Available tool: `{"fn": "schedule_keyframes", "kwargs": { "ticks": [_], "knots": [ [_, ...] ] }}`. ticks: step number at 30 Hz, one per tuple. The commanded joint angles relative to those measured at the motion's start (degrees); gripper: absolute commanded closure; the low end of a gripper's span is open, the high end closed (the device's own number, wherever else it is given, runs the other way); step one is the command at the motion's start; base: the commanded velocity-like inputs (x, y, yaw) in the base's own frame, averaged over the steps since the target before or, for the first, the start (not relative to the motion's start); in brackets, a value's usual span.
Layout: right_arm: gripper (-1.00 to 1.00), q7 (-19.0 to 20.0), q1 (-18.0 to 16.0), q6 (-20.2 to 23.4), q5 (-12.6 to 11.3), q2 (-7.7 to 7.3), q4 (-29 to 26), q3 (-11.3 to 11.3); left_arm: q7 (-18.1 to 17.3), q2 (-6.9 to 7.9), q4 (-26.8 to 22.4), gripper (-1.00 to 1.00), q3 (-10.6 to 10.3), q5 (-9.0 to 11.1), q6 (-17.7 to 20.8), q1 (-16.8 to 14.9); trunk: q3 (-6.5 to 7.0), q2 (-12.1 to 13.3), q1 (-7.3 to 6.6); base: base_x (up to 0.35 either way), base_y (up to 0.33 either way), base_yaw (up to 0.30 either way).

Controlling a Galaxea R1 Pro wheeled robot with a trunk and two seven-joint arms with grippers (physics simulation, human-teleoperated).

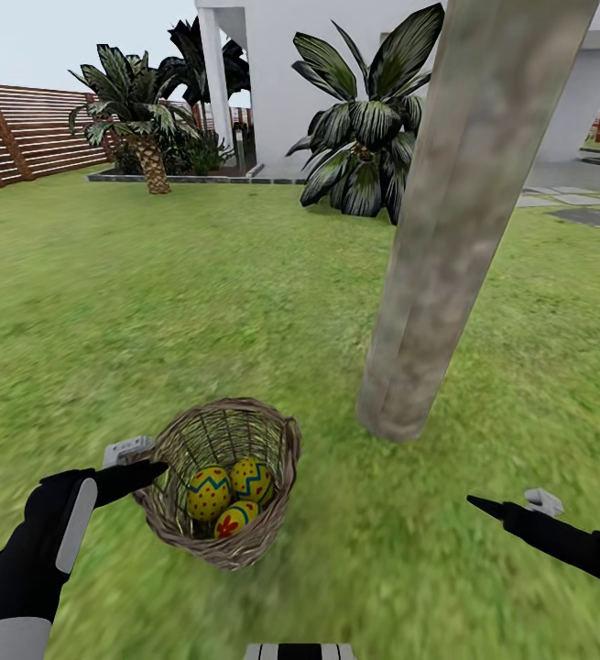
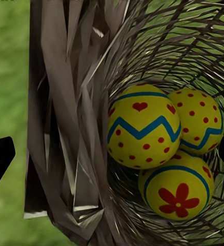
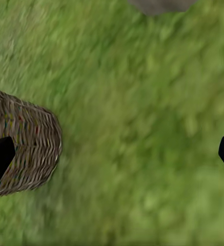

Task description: Take the three Easter eggs out of the wicker basket on the lawn in the garden, then place them on the lawn next to a single tree (choose any tree) so that all three eggs are next to the same tree and none are left in the basket.

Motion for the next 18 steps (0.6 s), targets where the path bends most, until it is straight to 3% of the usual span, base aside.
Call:
{"fn": "schedule_keyframes", "kwargs": {
  "ticks": [1,18],
  "knots": [
    [-1.0,0.07,-0.03,0.38,-0.25,0.0,0.0,-0.08,-0.28,-0.01,-0.08,-1.0,0.09,-0.06,0.29,-0.03,-0.05,-0.02,-0.01,0.0,0.0,0.0],
    [-1.0,0.07,-0.03,0.38,-0.25,0.0,0.03,-0.08,-0.28,0.06,-0.36,-1.0,0.17,0.01,0.31,-0.03,-0.05,-0.02,-0.01,0.0,0.0,0.0]
  ]
}}
